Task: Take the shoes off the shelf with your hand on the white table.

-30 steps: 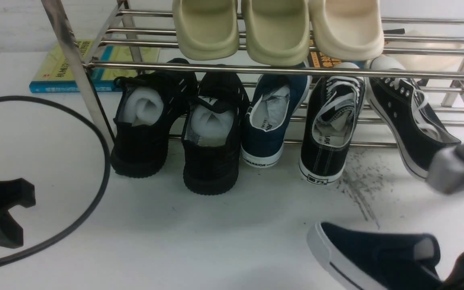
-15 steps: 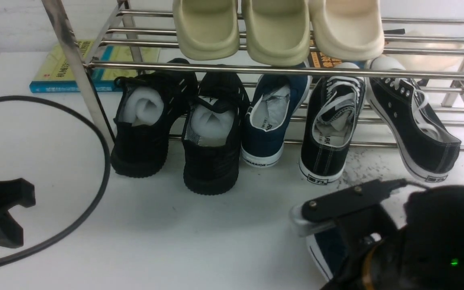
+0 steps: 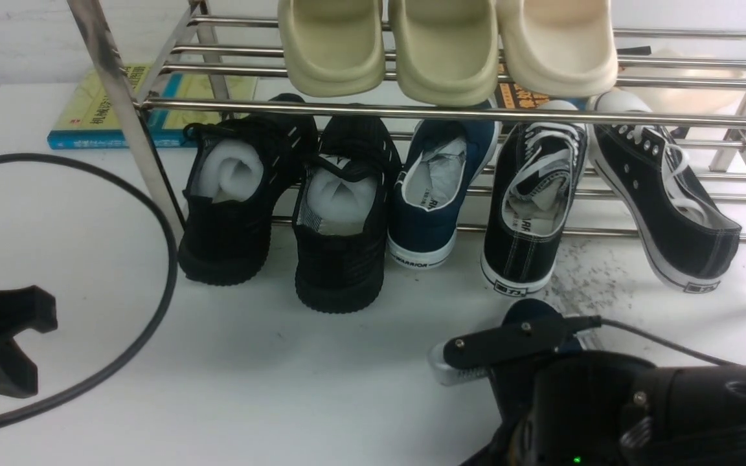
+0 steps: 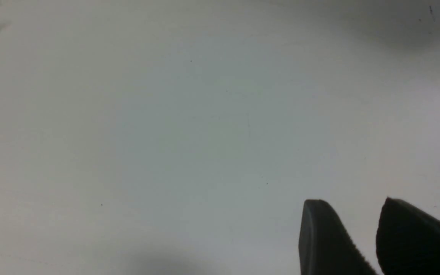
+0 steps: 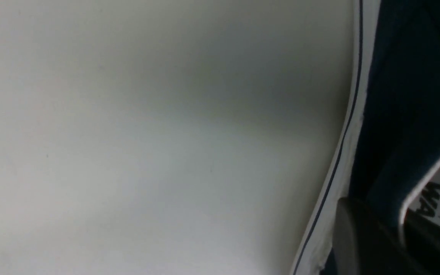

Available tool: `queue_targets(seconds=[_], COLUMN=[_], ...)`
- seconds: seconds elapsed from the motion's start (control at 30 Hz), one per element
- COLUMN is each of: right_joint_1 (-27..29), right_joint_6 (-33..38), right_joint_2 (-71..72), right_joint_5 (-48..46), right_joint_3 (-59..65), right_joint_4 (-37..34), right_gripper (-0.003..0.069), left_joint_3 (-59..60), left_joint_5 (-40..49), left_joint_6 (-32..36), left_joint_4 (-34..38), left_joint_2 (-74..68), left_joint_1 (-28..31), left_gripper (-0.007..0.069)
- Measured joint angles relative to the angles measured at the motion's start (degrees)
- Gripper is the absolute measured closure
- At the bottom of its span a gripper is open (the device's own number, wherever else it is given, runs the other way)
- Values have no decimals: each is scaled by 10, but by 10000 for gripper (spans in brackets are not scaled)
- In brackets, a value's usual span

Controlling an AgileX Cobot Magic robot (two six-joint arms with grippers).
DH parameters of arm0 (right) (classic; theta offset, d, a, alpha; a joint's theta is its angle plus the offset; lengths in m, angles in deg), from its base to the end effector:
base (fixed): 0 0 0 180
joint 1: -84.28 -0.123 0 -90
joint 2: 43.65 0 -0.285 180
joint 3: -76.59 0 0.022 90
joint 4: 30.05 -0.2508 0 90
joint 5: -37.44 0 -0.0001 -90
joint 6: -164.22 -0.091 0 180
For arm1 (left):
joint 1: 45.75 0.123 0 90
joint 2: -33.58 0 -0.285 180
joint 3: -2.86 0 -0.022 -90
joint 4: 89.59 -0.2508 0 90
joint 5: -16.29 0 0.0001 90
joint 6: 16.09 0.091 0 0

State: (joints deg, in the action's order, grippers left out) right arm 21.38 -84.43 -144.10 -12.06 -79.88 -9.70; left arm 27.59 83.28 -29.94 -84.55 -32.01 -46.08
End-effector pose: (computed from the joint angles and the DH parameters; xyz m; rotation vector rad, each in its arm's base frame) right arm 0.1511 0.2424 0.1945 -0.1650 2.8331 -0.0191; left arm 0.1681 -0.0083 0.3195 -0.3489 2.7312 -0.1883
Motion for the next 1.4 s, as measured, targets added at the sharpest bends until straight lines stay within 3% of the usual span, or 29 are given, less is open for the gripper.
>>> queue_targets(seconds=[0.1,0.2,0.23,0.27,0.37,0.53,0.63,0.77,0.93,1.03,1.13,1.17,1.2,1.27,1.3,1.4], right_joint_1=[0,3,4,5,5,5,5,5,5,5,5,5,5,5,5,5], right_joint_6=[-8,-8,-7,3,51,142,189,225,205,195,194,193,193,193,193,193], right_joint_2=[-1,-1,-1,3,24,89,124,186,267,309,336,356,361,385,386,414], right_joint_5=[0,-4,-5,-14,-52,-123,-165,-201,-208,-214,-217,-219,-219,-220,-220,-221], right_joint_3=[0,-3,-4,-10,-35,-92,-118,-134,-136,-136,-136,-136,-136,-136,-136,-136], right_joint_4=[11,22,22,18,4,-9,-8,9,73,101,107,110,110,113,113,113], right_gripper=[533,382,372,295,182,134,172,328,559,638,657,657,657,654,653,631], left_joint_3=[0,0,0,0,0,-2,-14,-64,-131,-152,-159,-168,-172,-198,-198,-265], left_joint_5=[0,0,0,0,0,0,2,11,35,29,7,-20,-26,-53,-55,-65], left_joint_6=[2,3,3,3,3,3,4,27,73,91,81,58,50,-2,-7,-87], left_joint_4=[0,0,0,0,1,13,33,80,150,166,165,151,145,94,94,-14], left_joint_2=[0,0,0,0,0,-1,-3,-24,-72,-102,-123,-148,-151,-192,-196,-266], left_joint_1=[0,0,0,0,0,0,0,0,-3,-48,-111,-176,-190,-269,-275,-361], left_gripper=[383,383,383,383,383,383,383,383,370,358,352,346,344,327,325,276])
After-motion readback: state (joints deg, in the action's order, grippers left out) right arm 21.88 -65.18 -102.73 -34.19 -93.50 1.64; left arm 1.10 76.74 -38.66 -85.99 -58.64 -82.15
